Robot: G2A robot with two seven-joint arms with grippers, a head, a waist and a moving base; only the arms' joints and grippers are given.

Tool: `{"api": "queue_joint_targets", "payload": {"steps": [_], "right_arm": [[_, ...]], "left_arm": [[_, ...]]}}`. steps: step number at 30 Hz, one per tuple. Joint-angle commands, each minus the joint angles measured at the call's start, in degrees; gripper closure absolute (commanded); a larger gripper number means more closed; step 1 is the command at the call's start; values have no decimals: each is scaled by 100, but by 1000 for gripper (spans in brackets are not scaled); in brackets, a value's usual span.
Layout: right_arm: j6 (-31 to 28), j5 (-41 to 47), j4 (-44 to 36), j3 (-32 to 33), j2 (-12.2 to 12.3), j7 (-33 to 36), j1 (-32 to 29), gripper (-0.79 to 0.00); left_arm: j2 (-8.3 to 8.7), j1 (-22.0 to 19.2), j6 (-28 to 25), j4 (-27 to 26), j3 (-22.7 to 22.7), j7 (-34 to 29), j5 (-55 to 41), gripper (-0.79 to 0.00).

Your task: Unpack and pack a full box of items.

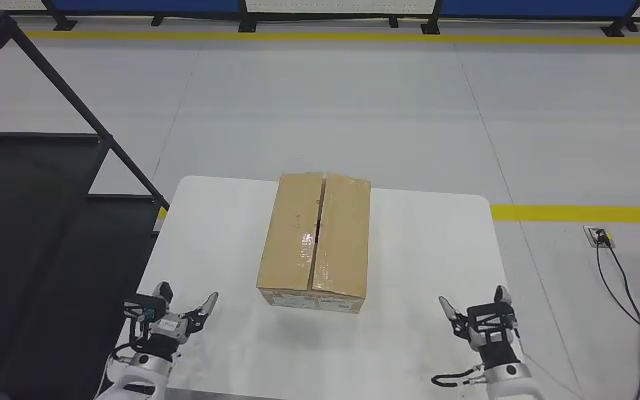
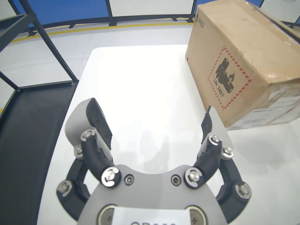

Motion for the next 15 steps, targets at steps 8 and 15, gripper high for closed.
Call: {"api": "queue_joint_targets", "payload": {"steps": [8, 15], "right_arm": [[318, -284, -175, -284, -52, 206, 197, -785], [368, -227, -176, -270, -61, 144, 211, -785]], "left_arm": [[-14, -215, -353, 154, 6, -128, -558, -785], [-25, -246, 102, 292, 37, 54, -100, -785]]}}
